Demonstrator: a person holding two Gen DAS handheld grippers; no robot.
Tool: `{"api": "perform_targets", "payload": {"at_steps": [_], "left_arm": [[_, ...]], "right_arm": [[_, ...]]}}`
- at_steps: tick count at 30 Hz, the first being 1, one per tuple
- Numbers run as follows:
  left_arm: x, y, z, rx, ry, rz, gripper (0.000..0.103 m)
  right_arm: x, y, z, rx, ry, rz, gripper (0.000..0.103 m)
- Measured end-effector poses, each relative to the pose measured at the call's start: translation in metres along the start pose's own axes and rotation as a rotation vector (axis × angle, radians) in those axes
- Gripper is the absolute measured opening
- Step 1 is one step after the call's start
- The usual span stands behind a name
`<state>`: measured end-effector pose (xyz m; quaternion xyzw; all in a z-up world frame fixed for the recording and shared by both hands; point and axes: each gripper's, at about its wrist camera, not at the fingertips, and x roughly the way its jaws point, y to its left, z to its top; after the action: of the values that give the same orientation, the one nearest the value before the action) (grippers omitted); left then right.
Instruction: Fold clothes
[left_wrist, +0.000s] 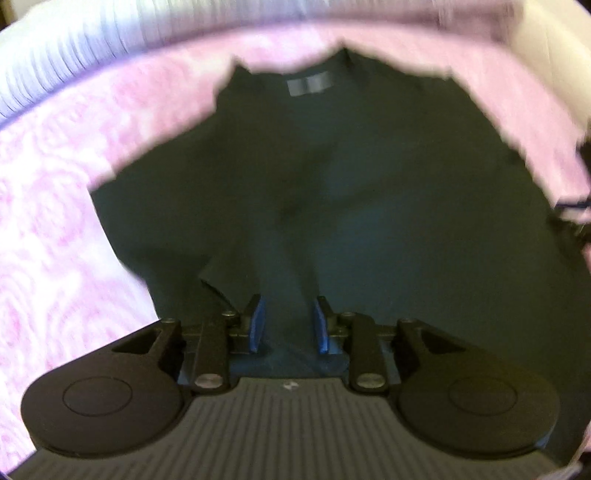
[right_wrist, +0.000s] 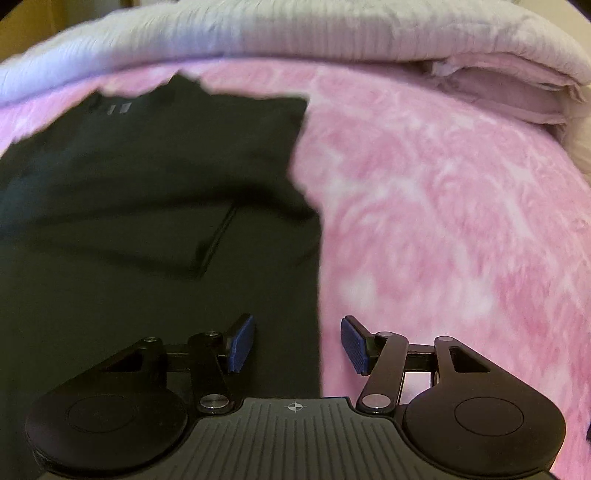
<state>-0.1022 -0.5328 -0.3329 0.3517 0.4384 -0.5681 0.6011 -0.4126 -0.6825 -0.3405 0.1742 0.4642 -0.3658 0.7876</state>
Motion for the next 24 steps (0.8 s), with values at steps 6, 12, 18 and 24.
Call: {"api": "perform_targets", "payload": {"at_steps": [6,12,18,24], "left_arm": [[-0.033,-0.004,-0.036,-0.035,-0.018,0.078,0.025],[-0.082,-0.013,-0.088,-0.116,0.000,0.170,0.032],[-0.126,-0.062,-0.166,-0.083,0.046,0.204,0.043],[-0.143,-0.137,-0.232,0.281,0.054,0.197,0.059]], "right_arm": [[-0.023,-0.004,-0.025,-0.010,0.059,0.021,0.056],[-0.050,0.001,-0.052,-0.115,0.147,0.084,0.056],[-0.079,0.017,-0.072,-0.245,0.172,0.165,0.056],[-0.111,0.046,-0.104,-0.421,0.156,0.228,0.056]]}}
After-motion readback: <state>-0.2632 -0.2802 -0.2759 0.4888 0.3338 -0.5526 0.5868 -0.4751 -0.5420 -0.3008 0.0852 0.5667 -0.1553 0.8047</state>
